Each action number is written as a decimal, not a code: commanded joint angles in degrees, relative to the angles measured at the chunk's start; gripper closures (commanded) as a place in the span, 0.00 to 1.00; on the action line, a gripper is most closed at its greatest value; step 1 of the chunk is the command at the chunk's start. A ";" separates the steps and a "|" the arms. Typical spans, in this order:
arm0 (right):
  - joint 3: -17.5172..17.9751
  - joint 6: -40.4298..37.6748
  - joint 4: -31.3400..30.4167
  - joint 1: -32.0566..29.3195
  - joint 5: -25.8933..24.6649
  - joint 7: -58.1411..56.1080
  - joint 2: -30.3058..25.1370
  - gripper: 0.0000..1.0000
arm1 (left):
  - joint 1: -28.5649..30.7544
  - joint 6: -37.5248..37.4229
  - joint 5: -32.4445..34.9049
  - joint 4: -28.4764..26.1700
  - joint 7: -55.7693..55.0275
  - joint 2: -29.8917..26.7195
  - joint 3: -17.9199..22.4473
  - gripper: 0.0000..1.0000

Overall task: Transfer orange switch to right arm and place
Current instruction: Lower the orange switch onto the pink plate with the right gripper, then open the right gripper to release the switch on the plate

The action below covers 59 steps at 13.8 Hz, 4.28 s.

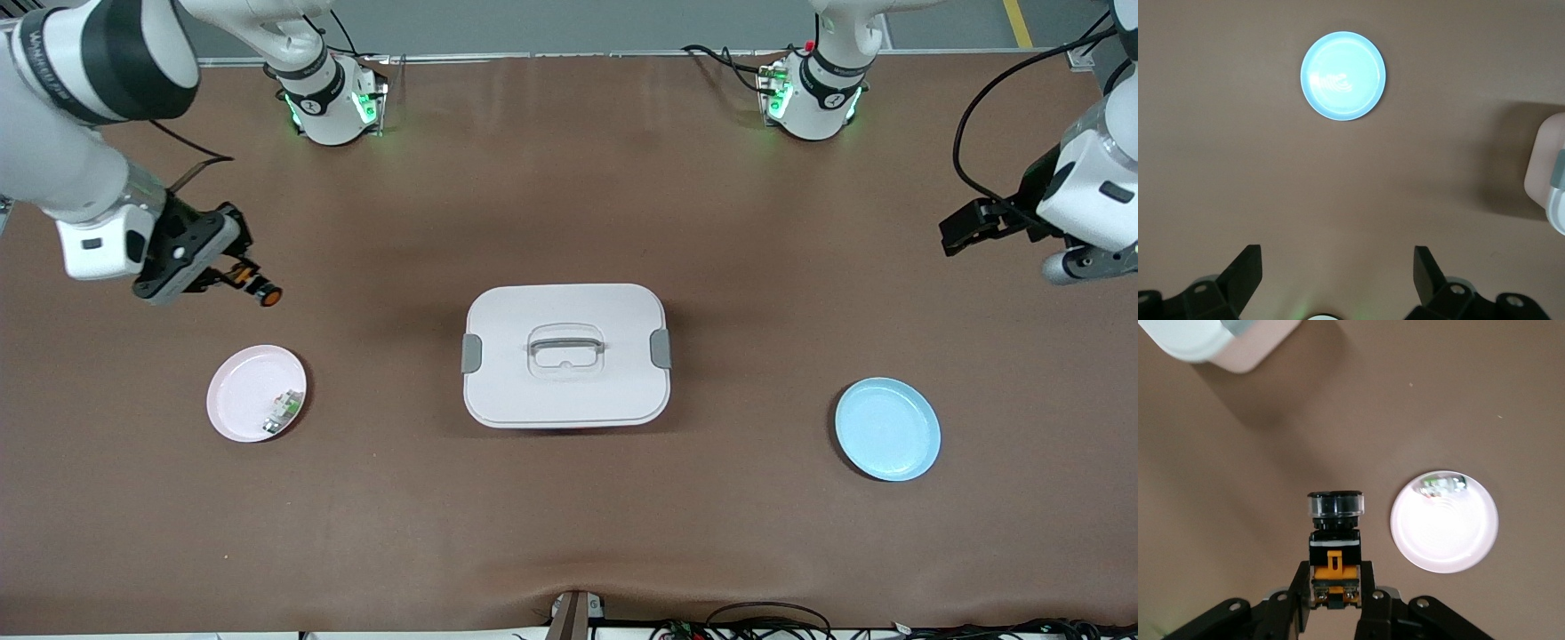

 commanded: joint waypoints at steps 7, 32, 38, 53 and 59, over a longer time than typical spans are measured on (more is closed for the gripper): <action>1.17 7.17 7.25 -13.12 -3.27 -24.14 16.12 1.00 | -5.04 3.87 -4.13 -9.43 3.29 -8.14 8.96 0.00; 1.43 25.63 9.98 -12.96 -2.83 -28.12 36.26 1.00 | -2.93 11.35 -5.80 -11.56 10.59 -9.73 10.28 0.00; 1.43 26.25 10.33 -13.05 -2.83 -28.56 37.76 0.97 | -2.32 11.44 -5.72 -11.47 10.59 -9.12 10.37 0.00; 1.69 18.99 13.66 -13.22 -1.86 -25.32 35.74 0.00 | -0.91 11.61 -5.80 -11.21 12.96 -8.94 10.28 0.00; 1.69 5.43 15.08 -9.97 -2.04 -7.84 28.37 0.00 | -1.17 11.70 -6.15 -11.03 12.88 -8.85 10.11 0.00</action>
